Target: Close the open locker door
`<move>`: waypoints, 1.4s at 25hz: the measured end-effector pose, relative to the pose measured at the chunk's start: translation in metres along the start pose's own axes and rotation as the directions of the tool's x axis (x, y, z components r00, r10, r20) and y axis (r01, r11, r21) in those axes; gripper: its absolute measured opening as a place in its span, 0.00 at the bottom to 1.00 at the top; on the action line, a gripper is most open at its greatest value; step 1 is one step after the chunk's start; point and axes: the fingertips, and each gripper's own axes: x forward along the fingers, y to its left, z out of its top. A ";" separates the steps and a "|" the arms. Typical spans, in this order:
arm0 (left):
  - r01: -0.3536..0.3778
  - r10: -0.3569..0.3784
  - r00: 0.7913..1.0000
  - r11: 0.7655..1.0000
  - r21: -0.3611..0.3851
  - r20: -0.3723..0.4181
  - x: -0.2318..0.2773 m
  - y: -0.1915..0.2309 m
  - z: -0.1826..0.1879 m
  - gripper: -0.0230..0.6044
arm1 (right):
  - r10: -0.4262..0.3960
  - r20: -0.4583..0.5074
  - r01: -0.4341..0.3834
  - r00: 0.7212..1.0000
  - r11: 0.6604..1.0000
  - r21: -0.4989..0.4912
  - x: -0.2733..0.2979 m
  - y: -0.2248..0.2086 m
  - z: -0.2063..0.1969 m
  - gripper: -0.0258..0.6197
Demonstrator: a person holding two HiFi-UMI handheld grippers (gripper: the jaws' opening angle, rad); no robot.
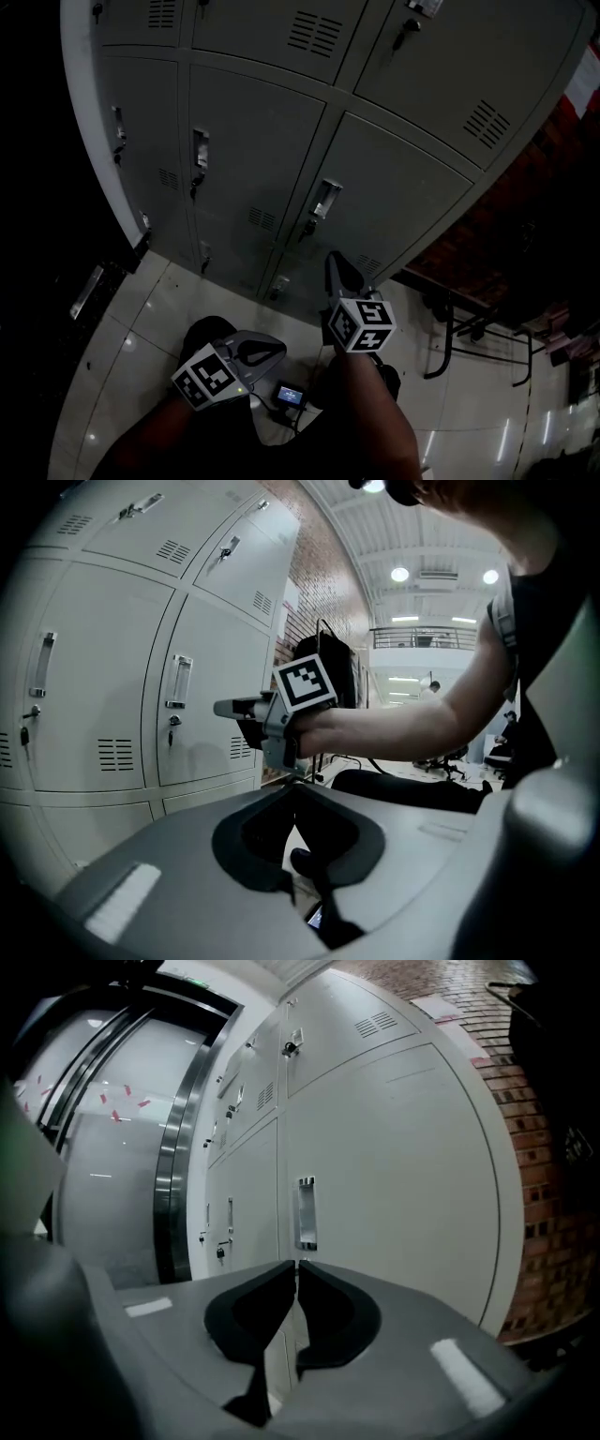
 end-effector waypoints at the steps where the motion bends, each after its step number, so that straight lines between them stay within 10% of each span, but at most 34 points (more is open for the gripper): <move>1: 0.001 -0.001 1.000 1.000 0.003 -0.003 0.001 0.000 0.000 0.06 | 0.005 0.000 -0.005 1.000 1.000 -0.003 -0.007 -0.001 -0.002 0.06; 18: 0.003 -0.003 0.999 1.000 0.003 -0.047 0.008 -0.005 -0.005 0.06 | 0.213 -0.102 -0.218 0.972 0.975 -0.038 -0.189 0.006 -0.069 0.04; 35: 0.010 -0.009 0.998 1.000 0.018 -0.066 0.019 -0.009 -0.002 0.06 | 0.300 -0.028 -0.300 0.953 0.954 0.004 -0.233 0.018 -0.064 0.04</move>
